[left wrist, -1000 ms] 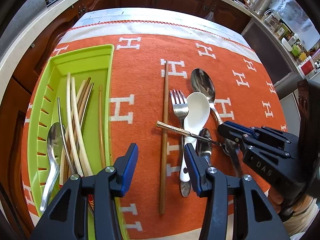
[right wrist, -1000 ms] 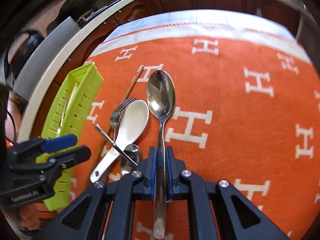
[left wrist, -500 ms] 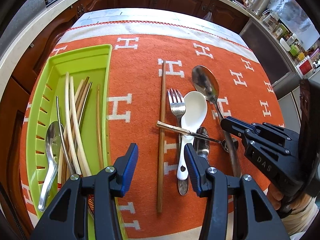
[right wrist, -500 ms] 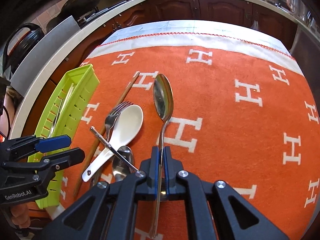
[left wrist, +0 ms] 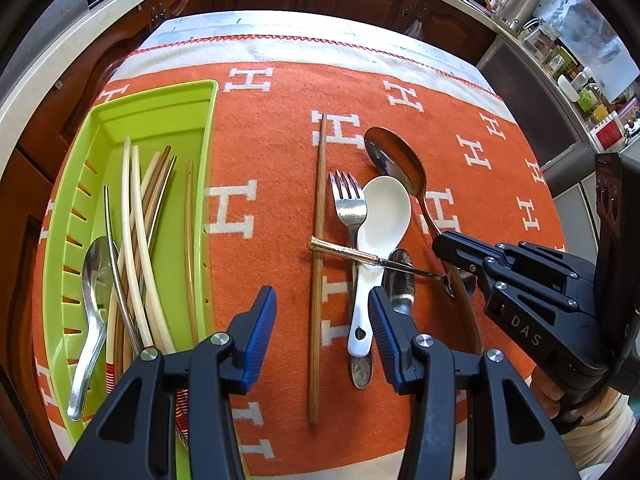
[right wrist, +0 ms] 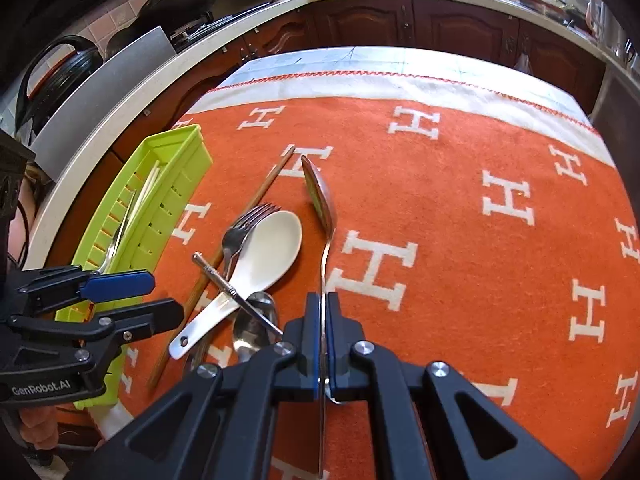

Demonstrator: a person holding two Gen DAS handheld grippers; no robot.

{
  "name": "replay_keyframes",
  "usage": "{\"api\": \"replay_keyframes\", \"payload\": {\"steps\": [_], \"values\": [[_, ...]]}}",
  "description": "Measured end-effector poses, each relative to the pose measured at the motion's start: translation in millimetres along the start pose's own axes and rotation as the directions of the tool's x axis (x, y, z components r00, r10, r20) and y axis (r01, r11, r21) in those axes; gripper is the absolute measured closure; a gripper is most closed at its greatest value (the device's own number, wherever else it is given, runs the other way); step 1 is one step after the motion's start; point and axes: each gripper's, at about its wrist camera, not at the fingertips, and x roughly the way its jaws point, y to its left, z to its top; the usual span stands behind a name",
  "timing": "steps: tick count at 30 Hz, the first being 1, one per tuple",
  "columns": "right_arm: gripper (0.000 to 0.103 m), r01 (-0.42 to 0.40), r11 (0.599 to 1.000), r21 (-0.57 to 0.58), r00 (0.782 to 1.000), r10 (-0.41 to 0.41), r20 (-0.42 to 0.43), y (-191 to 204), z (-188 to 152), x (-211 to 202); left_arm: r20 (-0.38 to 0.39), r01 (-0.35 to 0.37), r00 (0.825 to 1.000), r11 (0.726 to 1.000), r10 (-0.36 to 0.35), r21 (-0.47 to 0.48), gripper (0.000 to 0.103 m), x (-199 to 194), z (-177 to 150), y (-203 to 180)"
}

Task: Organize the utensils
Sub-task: 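Lift the steel spoon with the right gripper while the left reaches toward a small teaspoon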

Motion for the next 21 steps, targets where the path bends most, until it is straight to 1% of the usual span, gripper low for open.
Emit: {"api": "replay_keyframes", "payload": {"steps": [4, 5, 7, 12, 14, 15, 18, 21], "values": [[0.1, 0.004, 1.0, 0.0, 1.0, -0.004, -0.014, -0.4, 0.4, 3.7, -0.002, 0.003, 1.0, 1.0, -0.003, -0.002, 0.057, 0.5, -0.4, 0.6], [0.1, -0.005, 1.0, 0.009, 0.999, 0.005, -0.045, -2.0, 0.1, 9.3, -0.002, 0.004, 1.0, 1.0, -0.004, -0.001, 0.057, 1.2, 0.1, 0.3], [0.1, -0.012, 1.0, 0.004, 0.999, 0.012, -0.039, -1.7, -1.0, 10.1, 0.0, 0.004, 1.0, 1.0, -0.004, 0.001, 0.057, 0.8, 0.3, 0.1], [0.1, 0.013, 1.0, -0.005, 1.0, -0.013, -0.023, 3.6, -3.0, 8.8, -0.007, 0.012, 1.0, 1.0, -0.012, -0.001, 0.057, 0.8, 0.4, -0.4], [0.101, 0.007, 1.0, 0.011, 1.0, -0.007, -0.021, 2.8, -3.8, 8.3, -0.008, 0.023, 1.0, 1.0, -0.023, -0.001, 0.057, 0.5, 1.0, -1.3], [0.101, -0.011, 0.999, 0.041, 1.0, 0.012, -0.021, -1.1, -3.8, 7.2, -0.007, 0.023, 1.0, 1.0, -0.023, 0.004, 0.057, -0.1, 1.3, -2.5], [0.101, -0.053, 0.992, 0.116, 0.999, 0.054, 0.002, -14.3, -2.5, 1.5, 0.006, 0.001, 1.0, 0.998, -0.001, 0.056, 0.057, -3.0, 3.2, -10.8], [0.101, -0.089, 0.981, 0.173, 0.996, 0.083, 0.037, -27.3, -1.5, -11.5, 0.006, -0.022, 1.0, 0.988, 0.021, 0.152, 0.057, -1.9, 6.6, -26.1]]}}
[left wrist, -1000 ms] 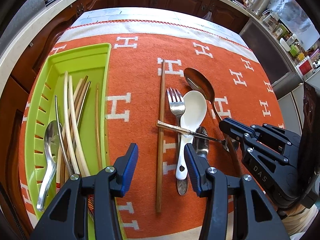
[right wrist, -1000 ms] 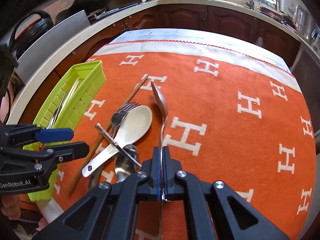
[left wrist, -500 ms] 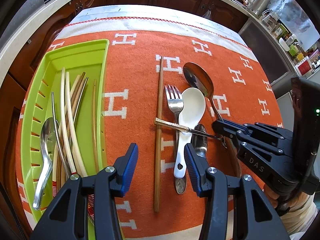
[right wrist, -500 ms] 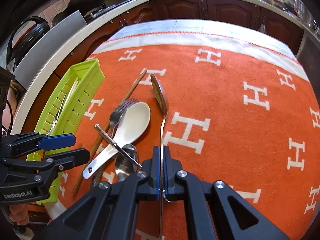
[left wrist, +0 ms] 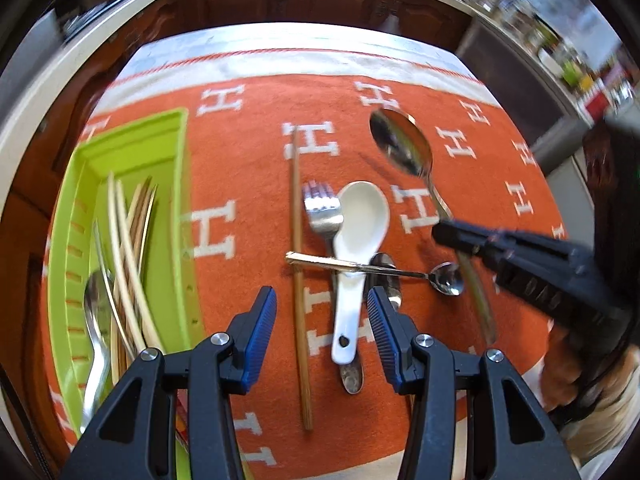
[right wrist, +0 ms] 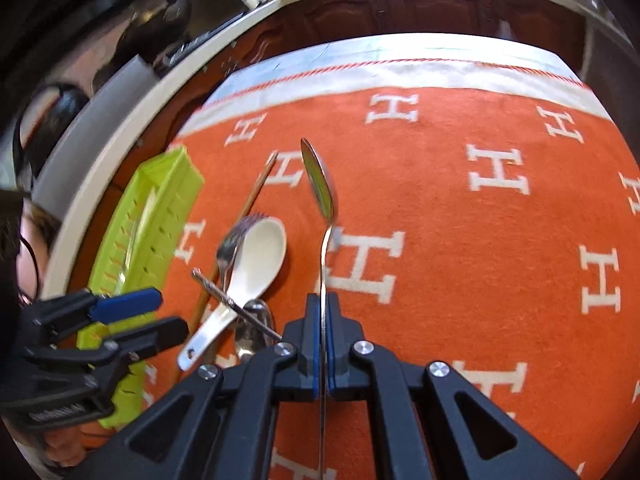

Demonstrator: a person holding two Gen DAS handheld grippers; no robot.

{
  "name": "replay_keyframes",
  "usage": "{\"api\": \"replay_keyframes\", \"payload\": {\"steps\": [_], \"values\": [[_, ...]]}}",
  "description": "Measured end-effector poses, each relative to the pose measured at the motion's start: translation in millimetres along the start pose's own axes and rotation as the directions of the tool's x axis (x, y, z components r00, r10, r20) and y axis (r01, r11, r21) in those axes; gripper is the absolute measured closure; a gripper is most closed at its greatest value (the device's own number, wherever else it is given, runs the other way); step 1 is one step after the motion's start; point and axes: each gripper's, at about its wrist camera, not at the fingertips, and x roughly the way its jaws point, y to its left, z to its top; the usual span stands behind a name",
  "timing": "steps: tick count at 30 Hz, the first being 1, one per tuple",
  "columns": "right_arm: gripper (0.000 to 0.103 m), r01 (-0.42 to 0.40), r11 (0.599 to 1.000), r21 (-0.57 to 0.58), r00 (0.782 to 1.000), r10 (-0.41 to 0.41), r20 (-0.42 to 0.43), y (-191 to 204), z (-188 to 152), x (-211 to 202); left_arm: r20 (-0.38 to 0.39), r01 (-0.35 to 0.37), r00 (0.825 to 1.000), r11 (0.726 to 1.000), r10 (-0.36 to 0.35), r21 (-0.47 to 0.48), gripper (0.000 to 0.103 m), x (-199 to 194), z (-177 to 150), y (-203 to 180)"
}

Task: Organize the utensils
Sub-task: 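Lift the steel spoon with the right gripper while the left reaches toward a small teaspoon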

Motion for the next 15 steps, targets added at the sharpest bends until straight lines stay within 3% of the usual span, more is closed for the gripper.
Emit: {"api": "replay_keyframes", "payload": {"steps": [5, 9, 15], "values": [[0.101, -0.018, 0.998, 0.055, 1.0, 0.018, 0.014, -14.5, 0.0, -12.0, -0.01, -0.038, 0.999, 0.977, 0.041, 0.209, 0.057, 7.0, 2.5, -31.4], [0.101, -0.033, 0.996, 0.088, 0.999, 0.033, 0.01, -26.2, -6.5, -17.6, 0.014, -0.09, 0.996, 0.931, 0.092, 0.355, 0.057, 12.1, 5.4, -54.1], [0.101, -0.041, 0.992, 0.121, 0.999, 0.04, 0.008, -39.7, -14.3, -21.9, 0.009, -0.089, 0.995, 0.846, 0.099, 0.525, 0.057, 23.4, 5.9, -87.4]]}}
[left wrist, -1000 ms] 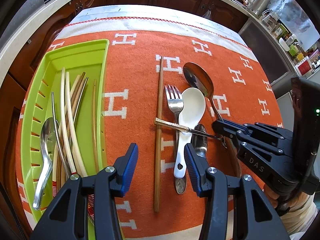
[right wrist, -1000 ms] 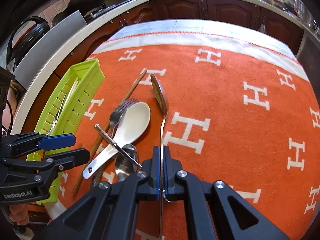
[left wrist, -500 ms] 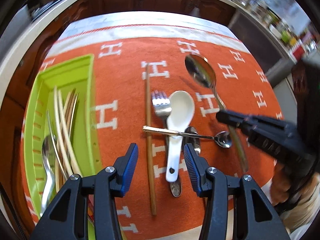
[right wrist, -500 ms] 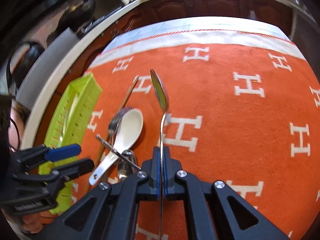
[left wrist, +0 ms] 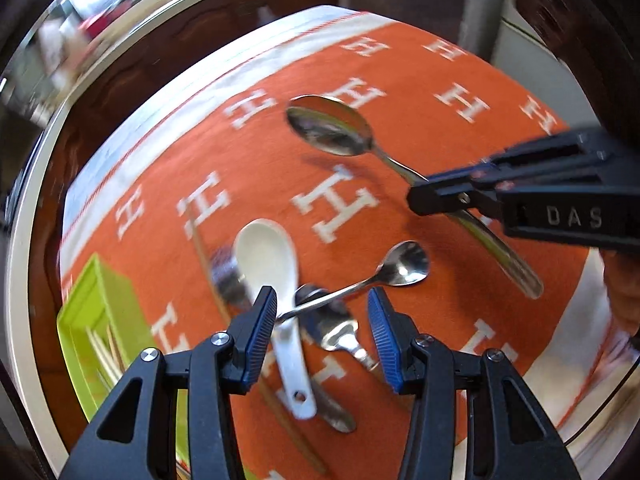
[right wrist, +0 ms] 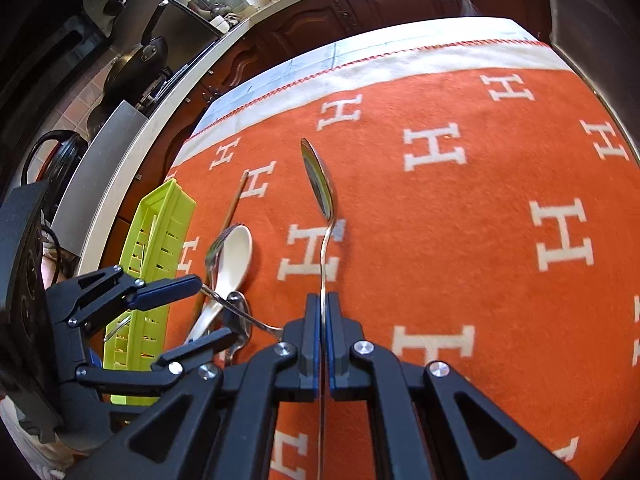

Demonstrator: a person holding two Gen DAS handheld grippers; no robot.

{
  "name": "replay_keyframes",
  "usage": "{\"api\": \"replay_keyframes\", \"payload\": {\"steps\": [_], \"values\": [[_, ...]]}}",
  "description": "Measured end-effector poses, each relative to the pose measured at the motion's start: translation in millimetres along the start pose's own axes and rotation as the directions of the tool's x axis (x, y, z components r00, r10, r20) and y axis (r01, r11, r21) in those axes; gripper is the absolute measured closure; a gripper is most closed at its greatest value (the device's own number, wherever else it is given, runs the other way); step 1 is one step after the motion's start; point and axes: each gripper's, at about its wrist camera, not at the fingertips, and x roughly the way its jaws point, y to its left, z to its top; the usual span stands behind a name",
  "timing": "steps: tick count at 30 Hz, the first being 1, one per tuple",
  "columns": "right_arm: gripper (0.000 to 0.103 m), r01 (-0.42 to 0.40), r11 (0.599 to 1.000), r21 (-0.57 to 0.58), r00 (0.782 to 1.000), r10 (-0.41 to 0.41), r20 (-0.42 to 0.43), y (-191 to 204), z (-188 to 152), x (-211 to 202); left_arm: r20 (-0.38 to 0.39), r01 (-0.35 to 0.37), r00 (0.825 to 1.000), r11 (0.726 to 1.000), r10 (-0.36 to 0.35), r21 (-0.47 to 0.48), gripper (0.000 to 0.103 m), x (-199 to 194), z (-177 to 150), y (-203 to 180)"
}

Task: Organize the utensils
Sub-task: 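Lift the steel spoon with the right gripper while the left reaches toward a small teaspoon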

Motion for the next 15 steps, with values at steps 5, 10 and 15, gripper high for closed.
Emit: {"api": "replay_keyframes", "payload": {"steps": [5, 10, 15], "values": [[0.101, -0.005, 1.0, 0.019, 1.0, 0.005, 0.01, -9.5, -1.0, -5.7, -0.058, 0.012, 0.998, 0.995, -0.006, 0.094, 0.072, 18.0, 12.2, -13.1], [0.101, -0.011, 0.999, 0.035, 1.0, 0.011, 0.016, -17.4, -1.3, -9.2, -0.096, 0.057, 0.994, 0.992, -0.047, 0.114, 0.078, 25.9, 24.9, -6.7], [0.101, -0.019, 0.998, 0.06, 1.0, 0.019, 0.014, -25.4, -0.3, -8.2, -0.132, 0.14, 0.982, 0.989, -0.133, 0.043, 0.081, 33.8, 36.8, 13.0]]}}
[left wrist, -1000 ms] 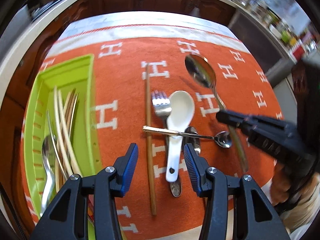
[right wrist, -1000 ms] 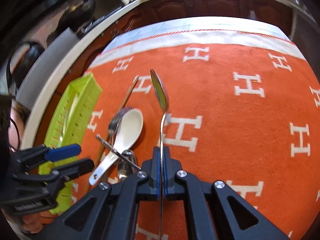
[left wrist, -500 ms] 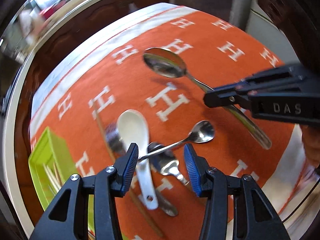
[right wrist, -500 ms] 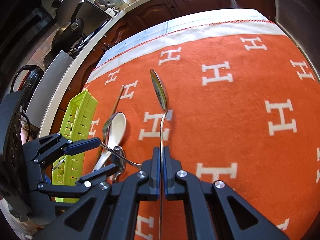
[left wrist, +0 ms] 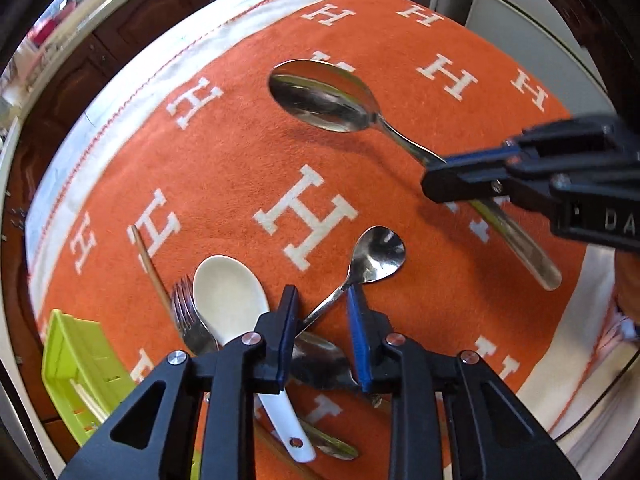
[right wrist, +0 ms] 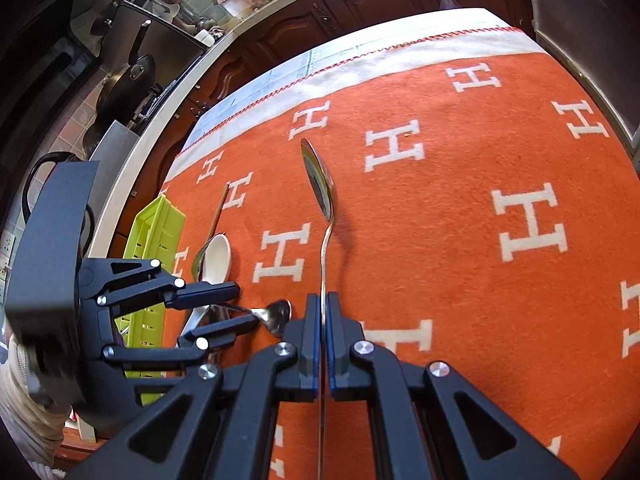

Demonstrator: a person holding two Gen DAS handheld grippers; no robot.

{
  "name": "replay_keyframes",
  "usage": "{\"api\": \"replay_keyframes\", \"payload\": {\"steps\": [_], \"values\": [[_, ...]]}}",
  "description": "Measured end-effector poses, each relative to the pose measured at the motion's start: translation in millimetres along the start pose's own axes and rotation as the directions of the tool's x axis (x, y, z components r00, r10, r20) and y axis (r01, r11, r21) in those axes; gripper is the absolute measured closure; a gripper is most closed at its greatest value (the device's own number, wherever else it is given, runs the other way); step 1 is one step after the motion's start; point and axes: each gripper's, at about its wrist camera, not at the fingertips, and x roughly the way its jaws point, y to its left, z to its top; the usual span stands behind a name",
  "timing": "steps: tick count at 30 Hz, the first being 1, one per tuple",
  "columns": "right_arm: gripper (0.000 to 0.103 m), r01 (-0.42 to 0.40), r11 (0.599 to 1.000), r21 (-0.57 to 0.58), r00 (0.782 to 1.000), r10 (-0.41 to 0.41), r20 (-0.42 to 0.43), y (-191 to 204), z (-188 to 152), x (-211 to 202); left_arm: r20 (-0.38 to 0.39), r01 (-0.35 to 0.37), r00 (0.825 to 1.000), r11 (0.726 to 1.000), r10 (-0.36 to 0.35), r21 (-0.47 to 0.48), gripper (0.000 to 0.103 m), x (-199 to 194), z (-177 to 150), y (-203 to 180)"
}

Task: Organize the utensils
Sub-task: 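Lift the steel spoon with the right gripper while the left reaches toward a small teaspoon, then carry the teaspoon with the left gripper while the right carries the steel spoon into the green tray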

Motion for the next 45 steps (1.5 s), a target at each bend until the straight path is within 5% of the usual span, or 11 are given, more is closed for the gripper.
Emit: {"api": "replay_keyframes", "payload": {"steps": [6, 12, 18, 24, 27, 32, 36, 38, 45], "values": [[0.101, -0.011, 1.0, 0.011, 1.0, 0.011, -0.009, -3.5, 0.9, 2.9, -0.019, 0.043, 0.999, 0.999, -0.043, -0.001, 0.101, 1.5, 8.5, 7.1], [0.1, -0.025, 0.999, 0.029, 1.0, 0.025, -0.008, -7.5, 1.1, 2.0, 0.002, 0.032, 0.999, 0.997, -0.032, -0.075, 0.102, -3.4, 11.8, 10.2], [0.101, -0.054, 0.998, 0.012, 0.999, 0.054, -0.004, -0.3, -2.6, -5.7, 0.08, 0.096, 0.994, 0.961, -0.078, -0.258, 0.102, -33.4, -7.8, 40.3], [0.101, -0.121, 0.992, -0.024, 0.993, 0.121, -0.012, 31.1, -5.3, -15.2, 0.179, 0.134, 0.982, 0.882, -0.057, -0.452, 0.102, -82.3, -68.0, 56.0], [0.101, -0.153, 0.986, -0.065, 0.988, 0.152, -0.027, 57.7, -6.8, -16.4, 0.215, 0.11, 0.977, 0.825, 0.014, -0.555, 0.102, -106.1, -111.0, 70.4], [0.101, -0.216, 0.965, -0.147, 0.975, 0.206, -0.079, 120.8, -8.2, -5.5, 0.186, 0.02, 0.968, 0.685, 0.169, -0.729, 0.102, -125.8, -189.2, 103.7], [0.101, -0.243, 0.953, -0.183, 0.968, 0.225, -0.116, 167.7, -7.6, 11.1, 0.156, 0.0, 0.965, 0.593, 0.212, -0.805, 0.102, -119.3, -226.8, 125.1], [0.101, -0.248, 0.951, -0.184, 0.965, 0.226, -0.136, 187.6, -9.8, 23.4, 0.154, 0.006, 0.965, 0.57, 0.212, -0.822, 0.102, -113.9, -238.4, 131.2], [0.1, -0.183, 0.972, -0.146, 0.968, 0.152, -0.2, 218.5, -19.9, 70.8, 0.172, 0.04, 0.967, 0.553, 0.189, -0.832, 0.102, -89.7, -246.5, 143.8]]}}
